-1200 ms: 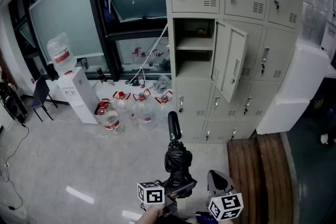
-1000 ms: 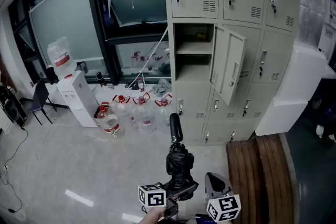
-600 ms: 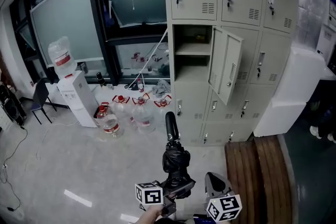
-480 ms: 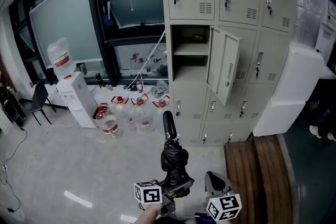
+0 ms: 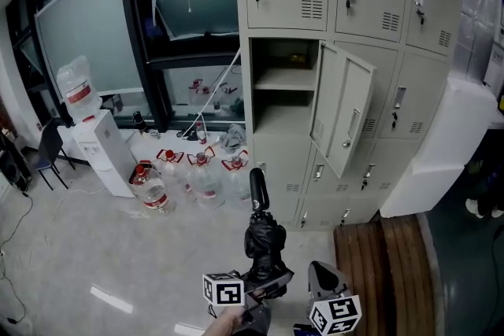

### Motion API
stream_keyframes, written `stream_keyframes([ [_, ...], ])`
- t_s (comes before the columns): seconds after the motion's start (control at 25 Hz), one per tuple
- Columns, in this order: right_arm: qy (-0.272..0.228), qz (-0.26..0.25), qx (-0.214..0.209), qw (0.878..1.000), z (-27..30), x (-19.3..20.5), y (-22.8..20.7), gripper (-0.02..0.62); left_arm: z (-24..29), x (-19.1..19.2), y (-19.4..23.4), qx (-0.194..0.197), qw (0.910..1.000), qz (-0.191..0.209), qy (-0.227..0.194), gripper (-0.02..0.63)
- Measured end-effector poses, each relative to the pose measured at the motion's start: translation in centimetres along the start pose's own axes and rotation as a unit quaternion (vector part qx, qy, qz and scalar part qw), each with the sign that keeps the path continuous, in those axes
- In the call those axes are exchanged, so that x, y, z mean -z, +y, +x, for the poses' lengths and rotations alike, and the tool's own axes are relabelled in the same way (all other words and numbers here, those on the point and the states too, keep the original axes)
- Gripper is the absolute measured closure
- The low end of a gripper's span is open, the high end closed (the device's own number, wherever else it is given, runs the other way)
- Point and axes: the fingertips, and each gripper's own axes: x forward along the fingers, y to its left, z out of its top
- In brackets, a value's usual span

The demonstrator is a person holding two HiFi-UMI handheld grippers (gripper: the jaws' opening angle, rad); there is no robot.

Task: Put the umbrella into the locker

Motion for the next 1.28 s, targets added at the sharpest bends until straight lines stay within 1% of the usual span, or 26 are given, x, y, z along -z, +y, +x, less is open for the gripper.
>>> stream_keyframes([
  [0.2, 0.009, 0.003, 0.011, 1.0, 8.7, -1.6, -3.6, 0.594, 3.9, -6.6, 5.5, 0.008, 0.9997, 0.003, 0.025, 0.341],
  [0.4, 0.023, 0.018, 0.035, 0.999, 16.7, -4.3, -6.8, 0.594, 7.5, -13.7, 10.3, 0.02, 0.9985, -0.009, 0.049, 0.341],
  [0.52, 0.031, 0.018, 0.045, 0.998, 20.9, -5.2, -8.4, 0.594, 9.5, -16.7, 12.8, 0.027, 0.9976, -0.016, 0.062, 0.341],
  [0.64, 0.028, 0.022, 0.055, 0.998, 24.6, -6.1, -9.5, 0.592, 10.9, -19.2, 15.0, 0.032, 0.9964, -0.02, 0.076, 0.341],
  [0.84, 0.028, 0.02, 0.073, 0.997, 28.3, -7.1, -11.3, 0.594, 12.8, -22.1, 17.3, 0.042, 0.9948, -0.033, 0.087, 0.341],
  [1.28, 0.021, 0.021, 0.082, 0.996, 32.1, -8.7, -13.8, 0.594, 15.8, -25.3, 19.9, 0.046, 0.9928, -0.054, 0.096, 0.34],
])
